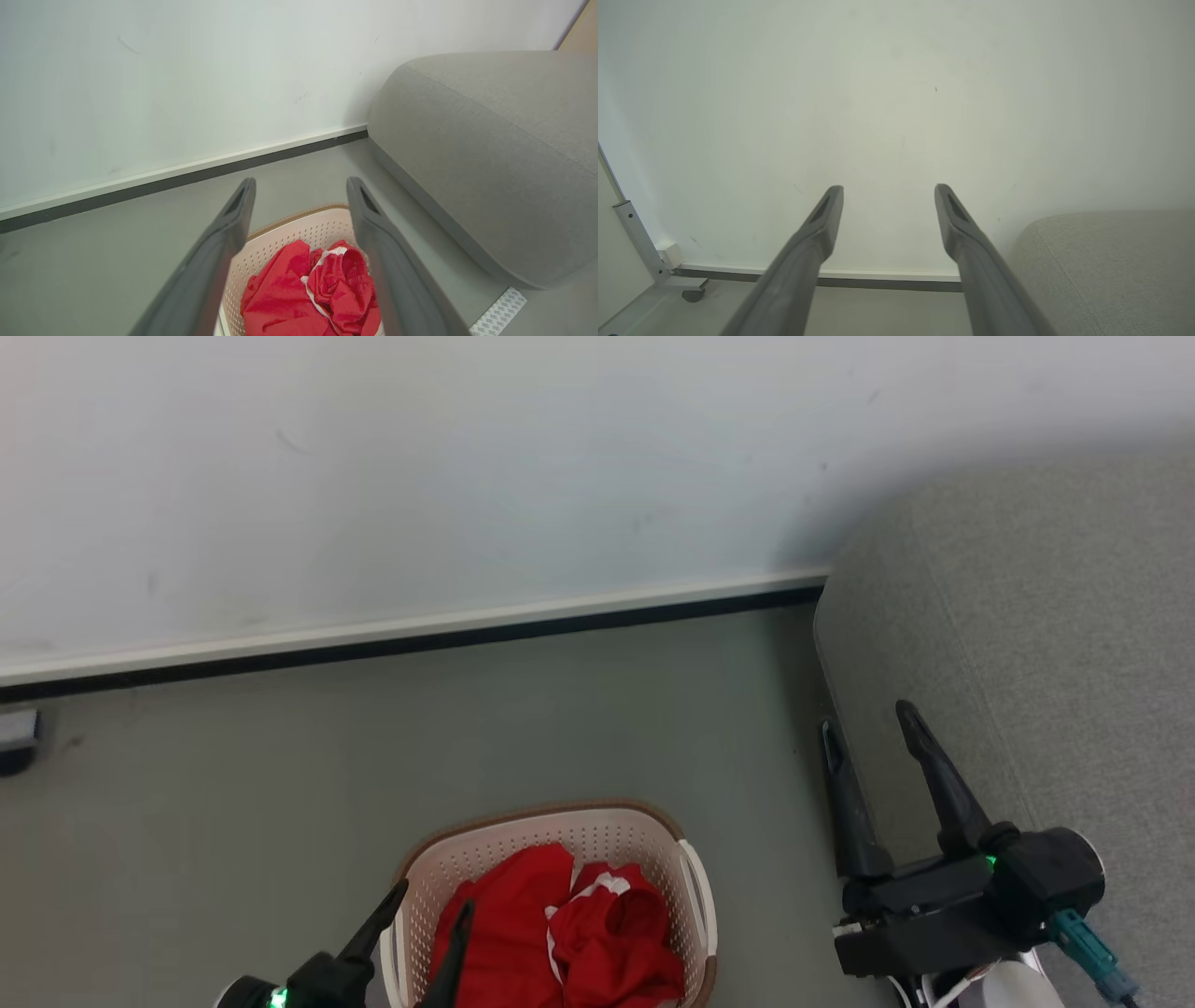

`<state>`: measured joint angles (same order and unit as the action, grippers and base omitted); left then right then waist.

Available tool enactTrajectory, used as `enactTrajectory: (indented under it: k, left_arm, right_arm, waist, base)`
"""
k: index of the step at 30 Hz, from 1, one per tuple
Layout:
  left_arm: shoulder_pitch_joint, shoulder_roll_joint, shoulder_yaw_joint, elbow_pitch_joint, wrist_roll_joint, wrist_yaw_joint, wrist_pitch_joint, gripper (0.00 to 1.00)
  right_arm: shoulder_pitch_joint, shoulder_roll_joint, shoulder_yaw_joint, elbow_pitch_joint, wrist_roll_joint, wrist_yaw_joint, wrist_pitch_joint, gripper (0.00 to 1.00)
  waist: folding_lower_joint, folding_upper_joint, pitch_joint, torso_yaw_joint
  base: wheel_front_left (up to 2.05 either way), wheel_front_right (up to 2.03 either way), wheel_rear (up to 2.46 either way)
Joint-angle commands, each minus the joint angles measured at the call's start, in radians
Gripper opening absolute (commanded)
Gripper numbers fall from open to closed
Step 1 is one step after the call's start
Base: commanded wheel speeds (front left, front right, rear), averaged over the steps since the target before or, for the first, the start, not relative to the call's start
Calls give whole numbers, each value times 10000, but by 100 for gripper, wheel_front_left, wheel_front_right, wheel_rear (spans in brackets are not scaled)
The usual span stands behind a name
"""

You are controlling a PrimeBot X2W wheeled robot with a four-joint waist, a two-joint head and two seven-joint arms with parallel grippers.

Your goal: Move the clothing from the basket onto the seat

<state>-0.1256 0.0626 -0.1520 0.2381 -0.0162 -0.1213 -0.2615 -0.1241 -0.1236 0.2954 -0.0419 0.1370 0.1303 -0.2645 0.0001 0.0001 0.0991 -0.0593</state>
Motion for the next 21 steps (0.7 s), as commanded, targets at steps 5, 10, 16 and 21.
enactTrajectory:
  k: [5,10,16,21]
  left_arm:
    - [-1395,342,-658,1193,30,-62,-33,100]
    - [-2748,736,-1410,2162,7,-84,-33,100]
    - [-3660,1149,-2087,2759,-149,-88,-33,100]
    - [-4422,1319,-2680,3404,-382,-89,-33,100]
  right_arm:
    - [-807,-26,147,-549,-157,7,-12,100]
    - [-1681,88,391,-923,-192,7,-11,100]
    - [-2349,251,534,-1022,-82,7,-11,100]
    - [-2759,407,602,-1144,-36,8,-12,100]
  waist:
    - [-1,-1,1941,-339]
    - [-1,-1,3275,-665]
    - [-1,-1,4228,-1111]
    - [-1,-1,4978,-1457]
  base:
    - [0,0,0]
    - [0,0,0]
    - [0,0,0]
    - [0,0,0]
